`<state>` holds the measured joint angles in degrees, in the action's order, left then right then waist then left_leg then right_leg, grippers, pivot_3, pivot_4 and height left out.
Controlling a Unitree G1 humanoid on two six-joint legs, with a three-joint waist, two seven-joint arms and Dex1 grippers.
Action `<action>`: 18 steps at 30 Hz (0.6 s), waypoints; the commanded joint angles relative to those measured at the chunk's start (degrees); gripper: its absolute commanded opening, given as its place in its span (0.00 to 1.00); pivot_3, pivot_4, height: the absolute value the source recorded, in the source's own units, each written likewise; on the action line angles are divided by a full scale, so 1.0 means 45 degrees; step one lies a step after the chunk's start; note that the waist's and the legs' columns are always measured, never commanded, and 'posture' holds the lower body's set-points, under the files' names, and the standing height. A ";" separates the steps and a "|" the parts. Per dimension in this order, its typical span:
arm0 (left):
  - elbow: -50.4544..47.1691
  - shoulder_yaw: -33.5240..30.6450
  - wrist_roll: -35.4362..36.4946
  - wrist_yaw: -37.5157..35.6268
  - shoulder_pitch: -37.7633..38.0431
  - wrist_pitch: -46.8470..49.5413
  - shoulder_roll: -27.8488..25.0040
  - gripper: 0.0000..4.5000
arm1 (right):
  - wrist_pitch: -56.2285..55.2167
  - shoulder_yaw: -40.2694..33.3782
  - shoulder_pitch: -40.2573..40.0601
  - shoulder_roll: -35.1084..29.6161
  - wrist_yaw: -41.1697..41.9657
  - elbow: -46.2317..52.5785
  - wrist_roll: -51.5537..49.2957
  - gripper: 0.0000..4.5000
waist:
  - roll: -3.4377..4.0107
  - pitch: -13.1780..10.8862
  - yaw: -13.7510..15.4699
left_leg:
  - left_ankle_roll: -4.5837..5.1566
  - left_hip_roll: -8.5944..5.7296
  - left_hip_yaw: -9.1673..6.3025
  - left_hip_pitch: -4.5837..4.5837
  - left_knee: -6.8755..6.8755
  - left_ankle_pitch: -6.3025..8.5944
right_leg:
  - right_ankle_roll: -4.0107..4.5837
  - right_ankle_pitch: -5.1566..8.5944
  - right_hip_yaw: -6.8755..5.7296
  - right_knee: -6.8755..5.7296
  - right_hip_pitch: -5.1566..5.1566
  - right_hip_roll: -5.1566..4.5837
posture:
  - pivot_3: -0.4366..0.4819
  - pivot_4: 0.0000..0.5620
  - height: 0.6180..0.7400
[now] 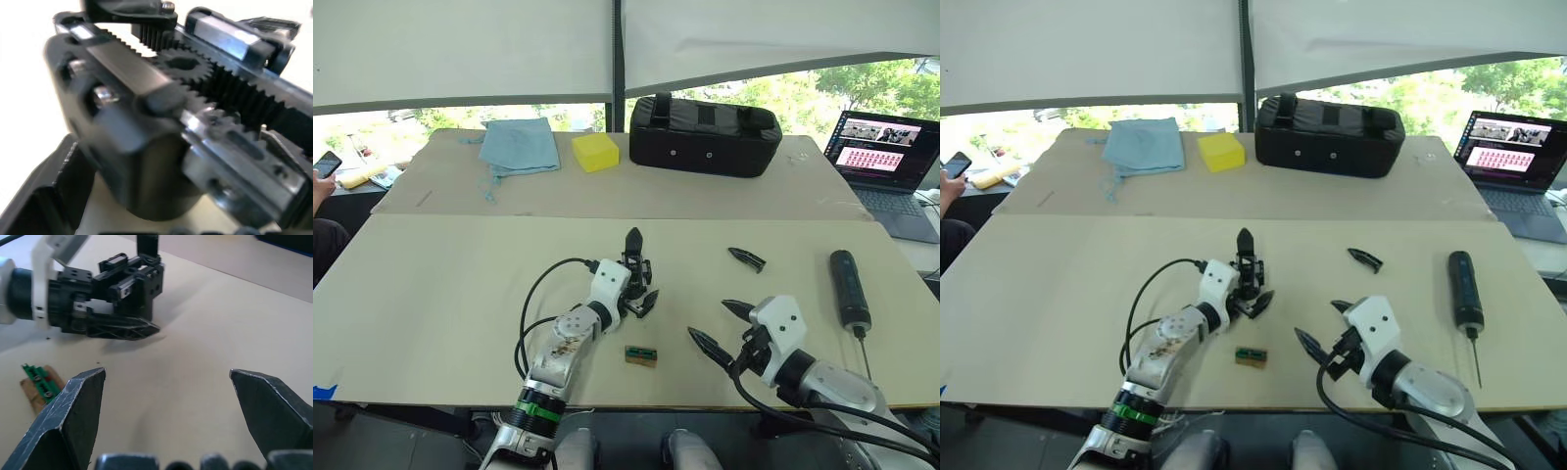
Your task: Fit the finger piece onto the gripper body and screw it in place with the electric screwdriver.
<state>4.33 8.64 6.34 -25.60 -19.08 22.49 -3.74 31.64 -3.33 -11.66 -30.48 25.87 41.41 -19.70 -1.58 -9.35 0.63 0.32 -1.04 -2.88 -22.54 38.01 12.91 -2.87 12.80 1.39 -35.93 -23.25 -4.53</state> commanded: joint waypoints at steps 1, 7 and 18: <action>-0.0515 -0.0158 0.0452 -0.1078 0.0286 0.0053 -0.0953 0.99 | 0.0085 -0.0786 -0.0105 -0.0030 -0.0071 0.0597 -0.0322 1.00 | 0.0002 0.0001 -0.0009 | 0.0000 0.0000 0.0000 0.0000 0.0000 0.0000 | 0.0001 0.0000 0.0000 0.0000 0.0000 0.0000 | 0.48 0.27 1.00; 0.1505 0.0290 -0.0757 -0.3457 -0.0330 -0.3749 -0.4217 0.99 | 0.1582 -0.1786 0.0985 -0.1589 0.0387 0.0547 -0.0699 1.00 | 0.0022 0.0000 -0.0154 | -0.0001 0.0012 0.0013 0.0035 -0.0009 0.0000 | 0.0024 0.0004 0.0018 -0.0014 0.0008 0.0015 | 0.48 0.27 1.00; 0.0434 -0.0891 0.2614 -0.8709 -0.1256 -0.2328 -0.6990 0.99 | 0.5879 -0.1354 0.5463 -0.5022 0.2690 -0.1407 -0.2737 1.00 | 0.0013 -0.0043 -0.0239 | 0.0006 0.0008 0.0018 -0.0008 -0.0012 0.0004 | 0.0083 -0.0034 0.0019 0.0002 -0.0017 -0.0020 | 0.48 0.27 1.00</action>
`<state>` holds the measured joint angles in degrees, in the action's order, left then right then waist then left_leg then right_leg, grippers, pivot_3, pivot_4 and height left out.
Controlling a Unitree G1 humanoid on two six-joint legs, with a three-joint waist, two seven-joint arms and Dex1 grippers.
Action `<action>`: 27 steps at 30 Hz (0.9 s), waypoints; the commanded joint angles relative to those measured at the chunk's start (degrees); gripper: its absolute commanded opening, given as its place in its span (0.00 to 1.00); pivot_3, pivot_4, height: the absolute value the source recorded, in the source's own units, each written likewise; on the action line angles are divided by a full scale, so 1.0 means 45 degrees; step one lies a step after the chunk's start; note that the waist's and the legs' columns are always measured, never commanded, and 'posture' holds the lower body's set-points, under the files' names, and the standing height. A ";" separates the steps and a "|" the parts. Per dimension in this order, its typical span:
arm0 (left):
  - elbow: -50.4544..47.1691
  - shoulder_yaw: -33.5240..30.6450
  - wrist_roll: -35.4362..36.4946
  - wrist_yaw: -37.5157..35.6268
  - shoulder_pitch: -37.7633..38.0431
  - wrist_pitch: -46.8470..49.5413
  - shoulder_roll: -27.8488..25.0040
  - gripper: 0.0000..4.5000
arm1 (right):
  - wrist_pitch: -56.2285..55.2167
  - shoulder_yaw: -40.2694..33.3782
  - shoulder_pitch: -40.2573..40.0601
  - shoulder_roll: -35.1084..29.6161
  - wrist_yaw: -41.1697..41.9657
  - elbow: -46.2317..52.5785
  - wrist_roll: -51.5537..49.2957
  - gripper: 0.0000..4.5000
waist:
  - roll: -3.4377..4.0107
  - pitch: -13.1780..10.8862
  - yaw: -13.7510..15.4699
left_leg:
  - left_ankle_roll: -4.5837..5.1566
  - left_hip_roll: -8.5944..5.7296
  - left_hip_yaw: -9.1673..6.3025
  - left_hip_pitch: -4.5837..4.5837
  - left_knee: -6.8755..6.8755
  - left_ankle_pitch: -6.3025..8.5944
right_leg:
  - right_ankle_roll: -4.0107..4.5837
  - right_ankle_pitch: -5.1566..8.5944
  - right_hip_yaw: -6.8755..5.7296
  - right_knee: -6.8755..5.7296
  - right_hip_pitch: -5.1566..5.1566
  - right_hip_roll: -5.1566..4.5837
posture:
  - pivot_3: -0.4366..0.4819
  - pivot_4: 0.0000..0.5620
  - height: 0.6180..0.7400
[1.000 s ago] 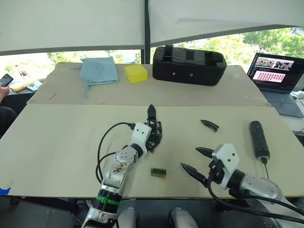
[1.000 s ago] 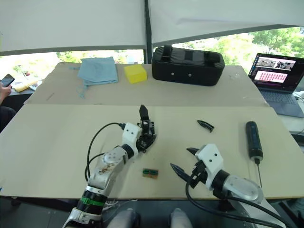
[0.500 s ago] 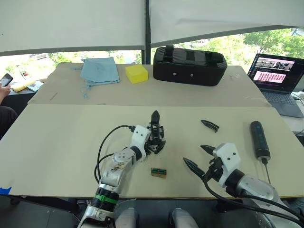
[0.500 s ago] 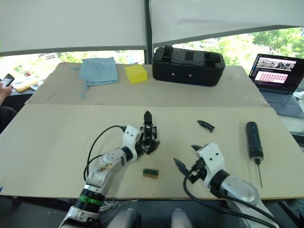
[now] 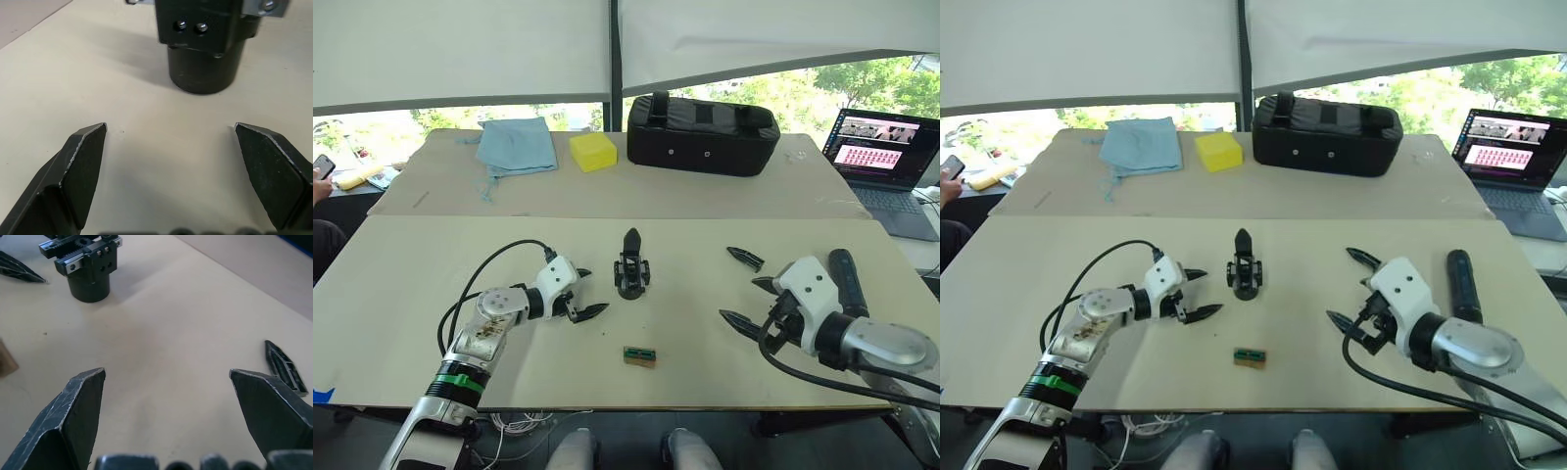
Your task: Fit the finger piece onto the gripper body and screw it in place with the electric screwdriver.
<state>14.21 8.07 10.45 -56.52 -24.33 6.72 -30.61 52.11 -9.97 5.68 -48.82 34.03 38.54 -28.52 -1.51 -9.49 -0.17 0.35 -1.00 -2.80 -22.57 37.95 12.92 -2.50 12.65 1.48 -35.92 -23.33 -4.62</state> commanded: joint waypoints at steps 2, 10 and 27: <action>-0.3190 -0.0974 0.3214 -0.3464 -0.0048 0.2695 -0.2090 0.99 | 0.2263 0.0865 0.3434 -0.1721 0.1802 -0.2072 -0.1154 1.00 | -0.0004 -0.0032 -0.0197 | 0.0001 0.0008 0.0005 -0.0018 0.0003 -0.0001 | -0.0002 -0.0008 0.0010 -0.0002 -0.0026 0.0001 | 0.48 0.27 1.00; -0.5492 -0.1628 0.6063 -0.4685 -0.1302 0.5569 -0.3088 0.99 | 0.0963 0.5798 0.8575 -0.2822 0.5782 -0.8002 0.1391 1.00 | 0.0019 -0.0057 -0.0145 | 0.0000 0.0017 0.0060 -0.0086 -0.0007 0.0000 | 0.0014 0.0010 -0.0032 0.0006 -0.0094 0.0012 | 0.48 0.27 1.00; -0.5623 -0.1372 0.5974 -0.4773 -0.2686 0.5577 -0.2710 0.99 | -0.6298 0.7857 1.5165 0.2311 0.6740 -2.3834 0.7607 1.00 | 0.0019 -0.0079 -0.0477 | -0.0001 -0.0010 0.0150 -0.0174 0.0014 -0.0002 | 0.0004 -0.0023 0.0052 -0.0050 -0.0235 0.0021 | 0.48 0.27 1.00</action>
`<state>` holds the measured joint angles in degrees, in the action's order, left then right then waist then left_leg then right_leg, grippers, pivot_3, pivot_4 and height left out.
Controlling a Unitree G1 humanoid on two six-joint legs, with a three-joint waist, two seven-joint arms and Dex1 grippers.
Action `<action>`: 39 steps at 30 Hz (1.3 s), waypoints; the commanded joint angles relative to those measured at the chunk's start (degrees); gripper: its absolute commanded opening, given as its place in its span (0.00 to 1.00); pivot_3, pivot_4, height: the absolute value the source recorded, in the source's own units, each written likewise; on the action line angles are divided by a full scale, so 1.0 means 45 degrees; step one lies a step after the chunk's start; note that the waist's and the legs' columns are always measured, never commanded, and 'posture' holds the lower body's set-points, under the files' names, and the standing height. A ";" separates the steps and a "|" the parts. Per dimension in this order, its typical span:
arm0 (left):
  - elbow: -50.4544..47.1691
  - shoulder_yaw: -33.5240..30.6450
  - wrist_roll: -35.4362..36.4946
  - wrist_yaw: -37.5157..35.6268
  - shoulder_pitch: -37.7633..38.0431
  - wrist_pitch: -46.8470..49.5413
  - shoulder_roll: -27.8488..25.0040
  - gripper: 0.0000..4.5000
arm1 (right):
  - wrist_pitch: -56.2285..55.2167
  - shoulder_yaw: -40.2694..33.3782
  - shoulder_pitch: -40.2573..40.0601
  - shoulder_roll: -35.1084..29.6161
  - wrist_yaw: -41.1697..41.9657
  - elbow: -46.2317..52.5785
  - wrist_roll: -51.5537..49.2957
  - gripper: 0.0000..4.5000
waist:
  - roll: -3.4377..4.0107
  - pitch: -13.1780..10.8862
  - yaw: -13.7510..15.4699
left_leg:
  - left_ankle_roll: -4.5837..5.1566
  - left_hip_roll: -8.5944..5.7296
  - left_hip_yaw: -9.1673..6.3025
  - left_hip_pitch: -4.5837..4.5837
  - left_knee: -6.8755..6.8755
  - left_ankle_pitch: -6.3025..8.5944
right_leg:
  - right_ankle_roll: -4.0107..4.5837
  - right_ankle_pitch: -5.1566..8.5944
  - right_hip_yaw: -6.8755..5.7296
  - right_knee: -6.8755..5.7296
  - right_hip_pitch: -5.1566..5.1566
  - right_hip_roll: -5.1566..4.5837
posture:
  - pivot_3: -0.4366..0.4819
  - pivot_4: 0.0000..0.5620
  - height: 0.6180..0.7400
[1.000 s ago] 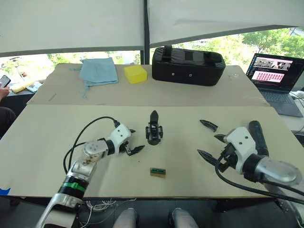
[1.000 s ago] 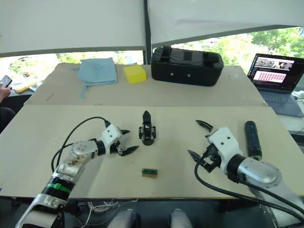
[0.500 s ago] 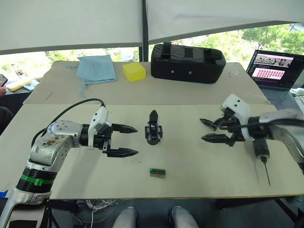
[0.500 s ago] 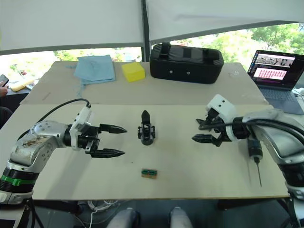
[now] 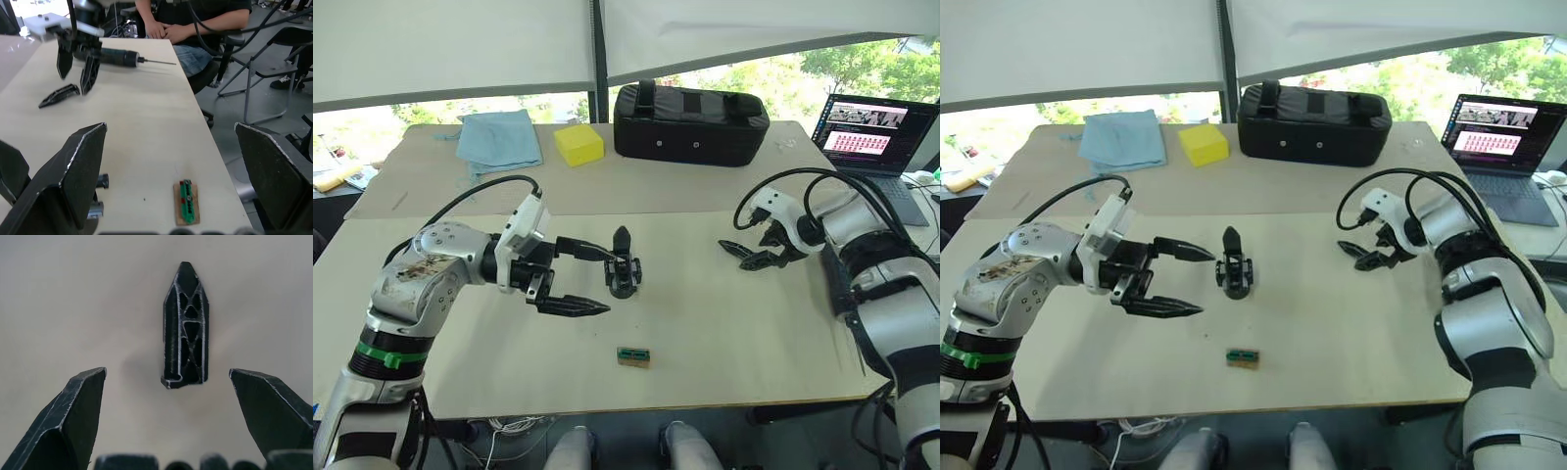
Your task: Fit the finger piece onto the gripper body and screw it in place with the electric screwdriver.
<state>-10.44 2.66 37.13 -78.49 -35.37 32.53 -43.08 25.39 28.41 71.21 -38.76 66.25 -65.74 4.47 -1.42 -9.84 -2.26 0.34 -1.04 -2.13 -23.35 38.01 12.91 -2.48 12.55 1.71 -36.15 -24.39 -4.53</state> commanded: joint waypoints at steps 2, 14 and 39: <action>-0.0097 -0.0086 -0.0143 0.0115 -0.0229 -0.0360 0.0101 0.99 | -0.0613 -0.0823 0.0634 0.0248 -0.0637 -0.1028 0.0581 1.00 | 0.0001 -0.0001 -0.0020 | -0.0001 0.0002 0.0000 0.0008 0.0000 0.0000 | 0.0001 0.0000 0.0008 -0.0008 0.0000 0.0004 | 0.48 0.27 1.00; 0.0161 0.0123 -0.0477 0.0085 -0.0314 -0.0580 0.0285 1.00 | -0.2280 -0.1381 0.0272 0.0550 -0.0914 -0.1479 0.1866 0.18 | 0.0003 -0.0001 -0.0056 | -0.0002 0.0001 0.0015 0.0017 -0.0001 0.0001 | 0.0000 -0.0001 0.0030 -0.0019 -0.0004 0.0007 | 0.48 0.27 1.00; 0.2536 -0.3946 0.2649 1.2293 -0.3110 0.5848 0.7956 1.00 | 0.3966 -0.6367 -0.6716 0.2546 -0.7115 1.9704 -0.0473 0.18 | 0.0016 -0.0011 0.0337 | -0.0010 -0.0039 -0.0102 0.0004 0.0097 0.0001 | -0.0031 -0.0015 0.0073 -0.0169 -0.0035 -0.0033 | 0.48 0.27 1.00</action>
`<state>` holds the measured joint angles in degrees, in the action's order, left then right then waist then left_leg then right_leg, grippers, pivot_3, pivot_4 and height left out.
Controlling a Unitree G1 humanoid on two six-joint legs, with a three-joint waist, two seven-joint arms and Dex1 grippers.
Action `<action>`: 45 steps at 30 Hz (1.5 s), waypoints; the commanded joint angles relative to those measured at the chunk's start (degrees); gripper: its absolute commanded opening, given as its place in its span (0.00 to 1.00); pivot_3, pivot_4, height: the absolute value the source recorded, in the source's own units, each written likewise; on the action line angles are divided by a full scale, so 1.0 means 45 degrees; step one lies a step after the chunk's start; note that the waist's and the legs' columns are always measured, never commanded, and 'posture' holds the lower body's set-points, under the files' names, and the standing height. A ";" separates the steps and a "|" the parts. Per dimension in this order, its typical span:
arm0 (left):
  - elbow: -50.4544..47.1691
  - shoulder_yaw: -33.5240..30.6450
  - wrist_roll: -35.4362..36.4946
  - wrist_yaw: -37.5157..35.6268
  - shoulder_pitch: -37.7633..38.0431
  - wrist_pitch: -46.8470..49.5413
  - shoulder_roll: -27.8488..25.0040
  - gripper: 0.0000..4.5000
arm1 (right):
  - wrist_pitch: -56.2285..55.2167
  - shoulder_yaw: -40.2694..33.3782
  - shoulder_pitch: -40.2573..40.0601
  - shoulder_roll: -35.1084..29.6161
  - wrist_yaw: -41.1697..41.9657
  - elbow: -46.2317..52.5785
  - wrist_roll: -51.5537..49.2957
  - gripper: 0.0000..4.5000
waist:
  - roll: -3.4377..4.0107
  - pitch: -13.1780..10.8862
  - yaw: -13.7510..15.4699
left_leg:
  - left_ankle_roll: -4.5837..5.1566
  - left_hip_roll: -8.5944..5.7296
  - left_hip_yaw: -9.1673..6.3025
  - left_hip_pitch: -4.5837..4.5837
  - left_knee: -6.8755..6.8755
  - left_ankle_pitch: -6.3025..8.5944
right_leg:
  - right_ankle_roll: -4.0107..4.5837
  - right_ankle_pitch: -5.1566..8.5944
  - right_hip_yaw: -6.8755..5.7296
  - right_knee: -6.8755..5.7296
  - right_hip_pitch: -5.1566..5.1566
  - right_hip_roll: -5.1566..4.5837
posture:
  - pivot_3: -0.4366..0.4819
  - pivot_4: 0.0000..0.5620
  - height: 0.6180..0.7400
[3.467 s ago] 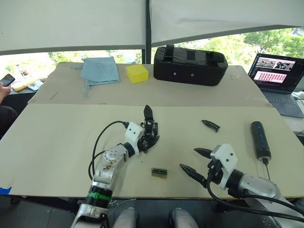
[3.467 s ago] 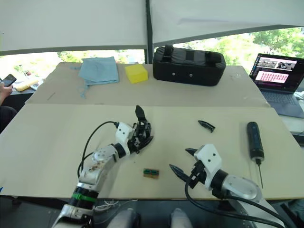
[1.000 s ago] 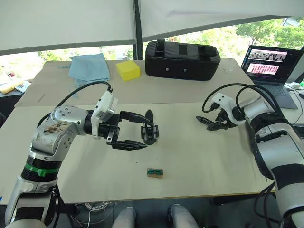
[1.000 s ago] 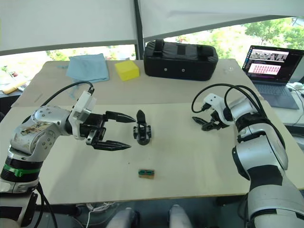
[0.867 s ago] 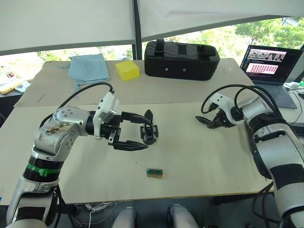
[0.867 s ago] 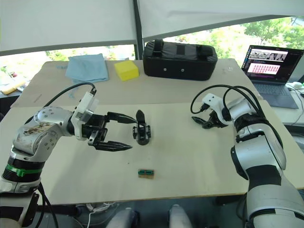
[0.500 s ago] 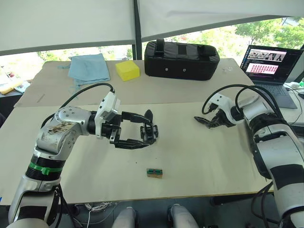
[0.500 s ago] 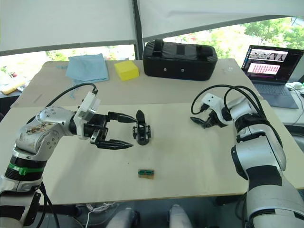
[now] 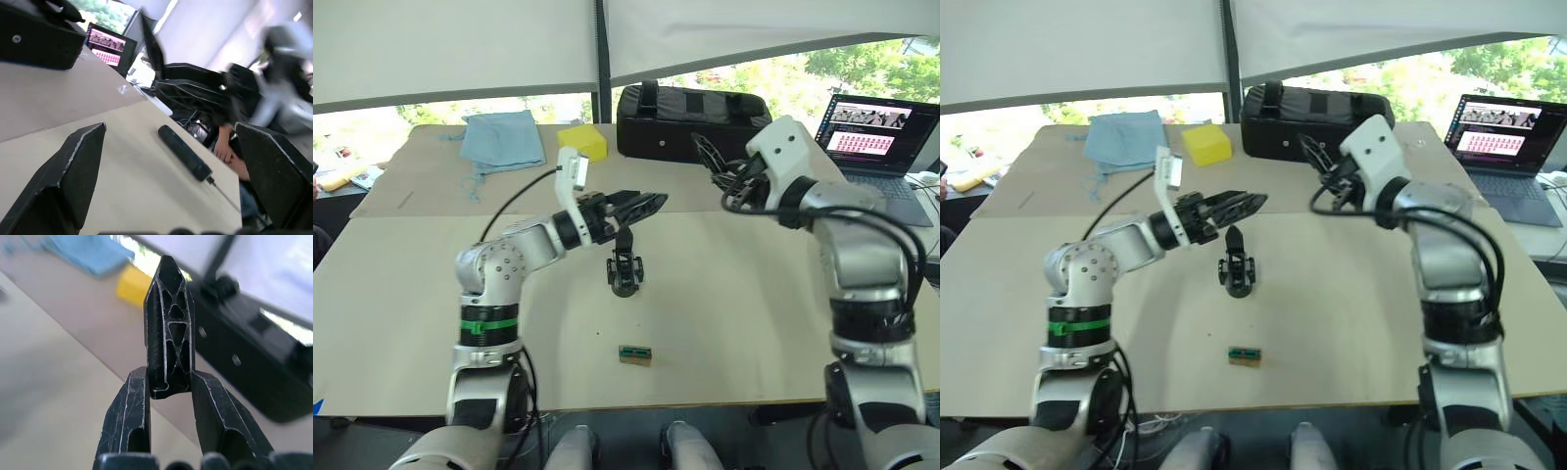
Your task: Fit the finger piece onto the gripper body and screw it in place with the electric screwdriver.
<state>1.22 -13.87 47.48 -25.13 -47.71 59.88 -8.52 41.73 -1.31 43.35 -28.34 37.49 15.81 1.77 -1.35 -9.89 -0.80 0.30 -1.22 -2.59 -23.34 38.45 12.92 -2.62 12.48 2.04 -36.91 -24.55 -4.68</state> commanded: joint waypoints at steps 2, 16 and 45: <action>-0.0063 -0.0310 0.0587 0.0441 -0.0403 -0.0332 0.0602 1.00 | 0.0511 0.0437 -0.1167 0.0589 -0.1089 0.2349 -0.0032 0.18 | -0.0001 0.0001 0.0052 | -0.0006 -0.0023 -0.0001 0.0018 0.0001 -0.0003 | 0.0000 0.0000 -0.0003 0.0006 0.0023 0.0000 | 0.48 0.27 1.00; 0.0560 -0.0792 0.1546 0.1032 -0.0817 -0.0601 0.0882 0.72 | 0.1160 0.1079 -0.2298 0.1091 -0.1680 0.4109 -0.1100 0.18 | -0.0001 0.0000 -0.0009 | -0.0006 -0.0020 0.0000 0.0031 0.0016 -0.0004 | 0.0000 0.0000 0.0000 0.0009 0.0036 0.0015 | 0.48 0.27 1.00; 0.2049 0.1465 0.0246 -0.2926 -0.1774 -0.1985 -0.1122 0.00 | 0.2385 -0.0468 -0.1727 -0.0213 -0.0201 0.4317 -0.4179 0.77 | -0.0003 -0.0002 -0.0018 | -0.0005 -0.0013 0.0004 0.0027 0.0016 -0.0004 | 0.0001 0.0000 -0.0004 0.0027 0.0039 0.0034 | 0.48 0.27 1.00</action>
<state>11.13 -9.07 49.47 -32.85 -52.92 52.66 -12.75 49.96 0.19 33.47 -28.66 33.97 32.21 -12.27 -1.36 -9.90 -0.88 0.27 -1.27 -2.57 -23.24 38.52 12.90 -2.62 12.48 2.02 -36.78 -24.37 -4.53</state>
